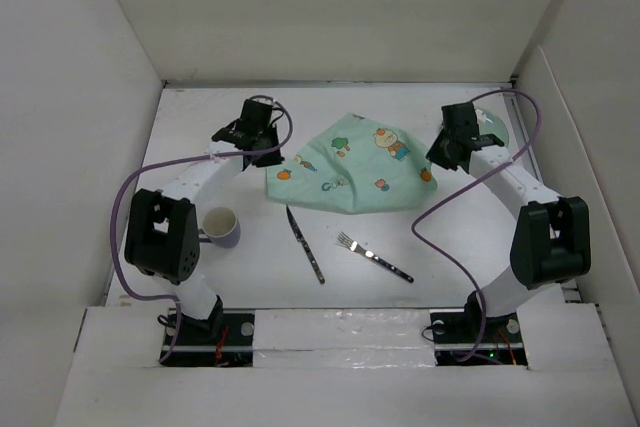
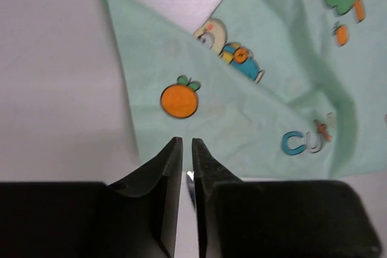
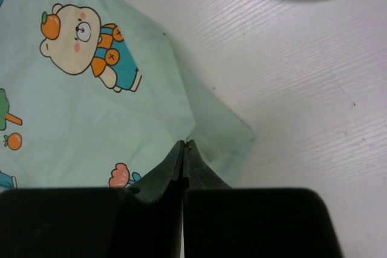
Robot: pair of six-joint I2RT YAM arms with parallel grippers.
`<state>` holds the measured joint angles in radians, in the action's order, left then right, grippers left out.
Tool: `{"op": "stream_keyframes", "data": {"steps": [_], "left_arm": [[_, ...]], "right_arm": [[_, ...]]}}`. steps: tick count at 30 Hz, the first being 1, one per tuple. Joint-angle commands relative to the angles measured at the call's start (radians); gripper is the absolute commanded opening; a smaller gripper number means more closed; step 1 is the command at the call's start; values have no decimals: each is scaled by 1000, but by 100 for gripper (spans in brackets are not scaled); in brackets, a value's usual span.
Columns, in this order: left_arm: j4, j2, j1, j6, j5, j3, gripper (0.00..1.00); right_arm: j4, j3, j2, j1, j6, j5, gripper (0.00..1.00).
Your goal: Set the dinner table for one person
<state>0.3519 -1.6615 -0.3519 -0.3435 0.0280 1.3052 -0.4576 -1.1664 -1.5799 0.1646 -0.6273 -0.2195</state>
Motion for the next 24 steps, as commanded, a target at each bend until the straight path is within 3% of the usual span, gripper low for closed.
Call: {"op": "stream_keyframes", "data": {"steps": [1, 2, 3, 4, 6, 13, 19, 21, 23, 24], "left_arm": [[9, 74, 2, -21, -62, -107, 9], [7, 80, 2, -31, -66, -125, 14], [2, 86, 2, -40, -68, -159, 34], [-5, 94, 2, -63, -65, -175, 45], [-40, 91, 2, -83, -39, -207, 59], [-71, -10, 2, -149, -54, -192, 63], [-87, -127, 2, -152, -95, -120, 54], [-94, -147, 2, -149, -109, -100, 33], [-97, -147, 2, -149, -111, -74, 0], [-90, -142, 2, -141, -105, -57, 0]], "right_arm": [[69, -19, 11, -4, 26, 40, 0], [74, -22, 9, -4, 31, 48, 0], [74, -24, 9, -4, 34, 64, 0], [80, -29, 5, -4, 40, 74, 0], [80, -32, 0, -4, 52, 91, 0], [102, -15, 23, -4, 72, 127, 0], [106, -21, 46, -4, 78, 160, 0], [106, -29, 50, -4, 84, 178, 0], [102, -42, 54, -4, 84, 187, 0], [102, -45, 55, -4, 84, 192, 0]]}}
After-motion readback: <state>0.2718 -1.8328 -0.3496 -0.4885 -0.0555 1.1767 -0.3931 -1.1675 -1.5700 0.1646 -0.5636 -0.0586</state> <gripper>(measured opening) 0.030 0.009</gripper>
